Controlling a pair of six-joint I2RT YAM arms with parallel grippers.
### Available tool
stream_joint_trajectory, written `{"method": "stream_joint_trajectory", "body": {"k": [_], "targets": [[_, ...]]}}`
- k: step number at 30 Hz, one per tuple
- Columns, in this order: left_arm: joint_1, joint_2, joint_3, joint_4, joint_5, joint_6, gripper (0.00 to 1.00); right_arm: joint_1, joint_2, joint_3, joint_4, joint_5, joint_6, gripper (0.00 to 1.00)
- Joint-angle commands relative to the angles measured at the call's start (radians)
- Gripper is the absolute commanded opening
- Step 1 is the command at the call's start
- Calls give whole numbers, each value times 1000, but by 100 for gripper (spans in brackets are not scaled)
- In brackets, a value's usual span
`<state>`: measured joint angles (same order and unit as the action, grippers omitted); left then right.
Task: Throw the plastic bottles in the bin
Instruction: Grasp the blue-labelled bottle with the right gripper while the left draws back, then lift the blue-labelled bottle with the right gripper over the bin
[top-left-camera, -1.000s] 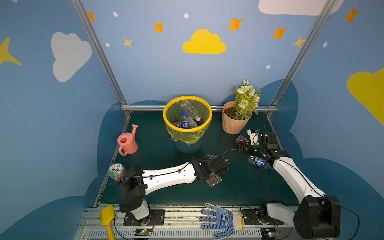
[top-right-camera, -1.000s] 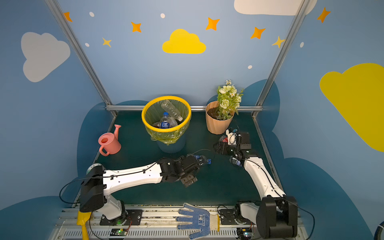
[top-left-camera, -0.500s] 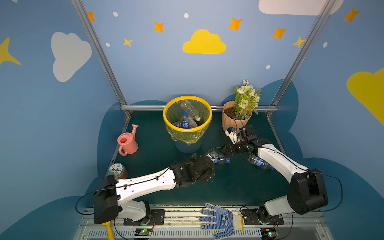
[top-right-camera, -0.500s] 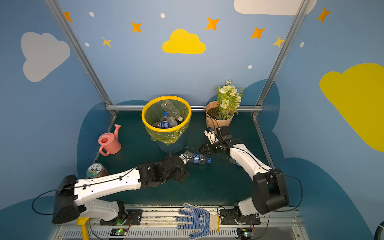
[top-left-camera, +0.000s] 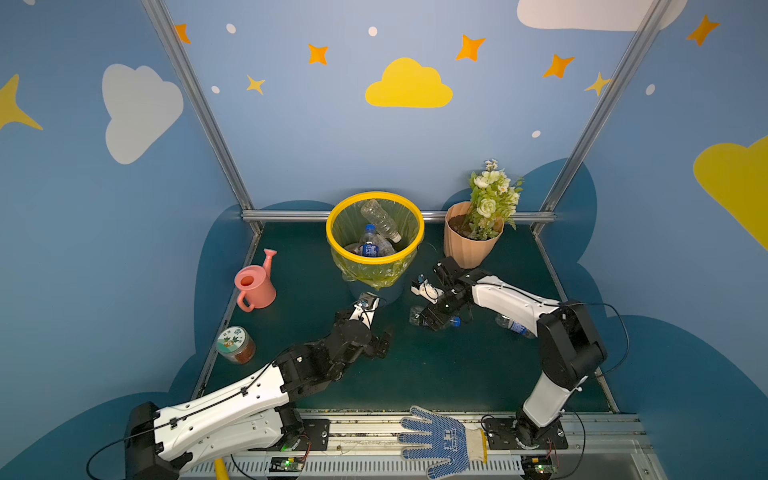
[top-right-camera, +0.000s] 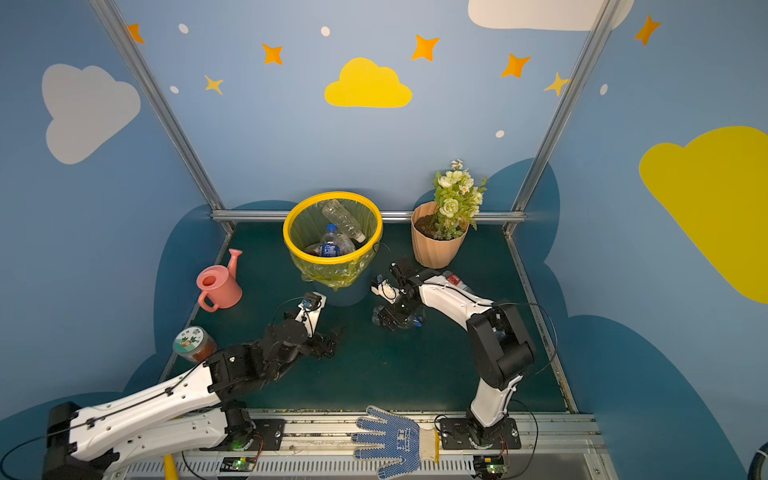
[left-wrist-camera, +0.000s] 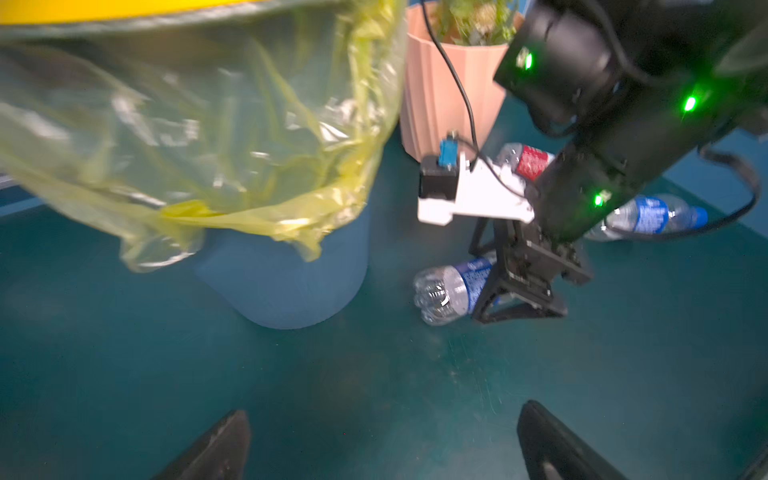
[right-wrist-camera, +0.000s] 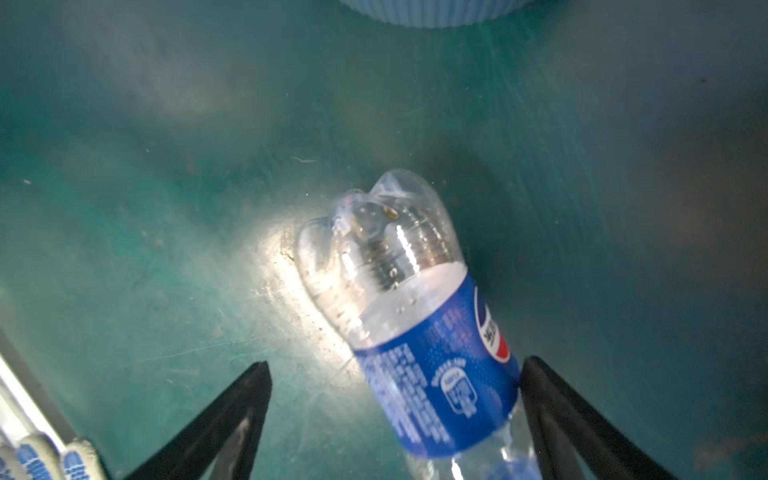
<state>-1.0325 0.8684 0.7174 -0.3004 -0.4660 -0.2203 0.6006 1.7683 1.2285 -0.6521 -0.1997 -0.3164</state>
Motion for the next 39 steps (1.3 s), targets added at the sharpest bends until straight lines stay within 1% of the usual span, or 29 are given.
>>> {"method": "stream_joint_trajectory", "body": {"k": [1,5,9,11,13,15,17,19,21,24,28,31,32,35,37,38,39], "targets": [[11,-64,-12,-25,-50,-44,100,19,46,37,-68,61,-45,89],[23,-127,-42,-33,-75,-53,100,31,97,52,-72,89,-46,84],[37,-168,-56,-51,-103,-59,100,40,129,66,-75,82,-42,80],[45,-179,-53,-66,-116,-60,100,45,134,66,-72,78,-40,75],[54,-190,-52,-77,-125,-59,100,44,126,63,-66,77,-30,68],[61,-197,-56,-80,-138,-68,100,44,98,48,-51,64,-18,66],[66,-200,-64,-80,-158,-84,100,39,54,23,-25,51,-6,65],[72,-202,-80,-70,-182,-105,100,28,0,-6,0,32,3,60],[76,-201,-93,-66,-205,-123,100,8,-58,-31,24,3,47,55],[86,-209,-108,-68,-255,-155,100,-42,-160,-74,66,-66,88,51],[117,-230,-130,-74,-280,-192,100,-136,-325,-140,144,-175,167,42],[150,-254,-143,-82,-268,-221,100,-209,-456,-170,192,-232,239,43],[157,-263,-149,-84,-259,-225,100,-227,-501,-172,203,-234,268,43],[176,-286,-163,-85,-258,-244,100,-271,-637,-193,294,-204,354,44],[188,-300,-175,-89,-263,-263,100,-300,-712,-186,357,-203,408,49],[196,-309,-181,-91,-267,-275,100,-316,-743,-173,385,-194,445,50],[202,-315,-186,-96,-269,-286,100,-327,-766,-157,420,-194,475,48]]}}
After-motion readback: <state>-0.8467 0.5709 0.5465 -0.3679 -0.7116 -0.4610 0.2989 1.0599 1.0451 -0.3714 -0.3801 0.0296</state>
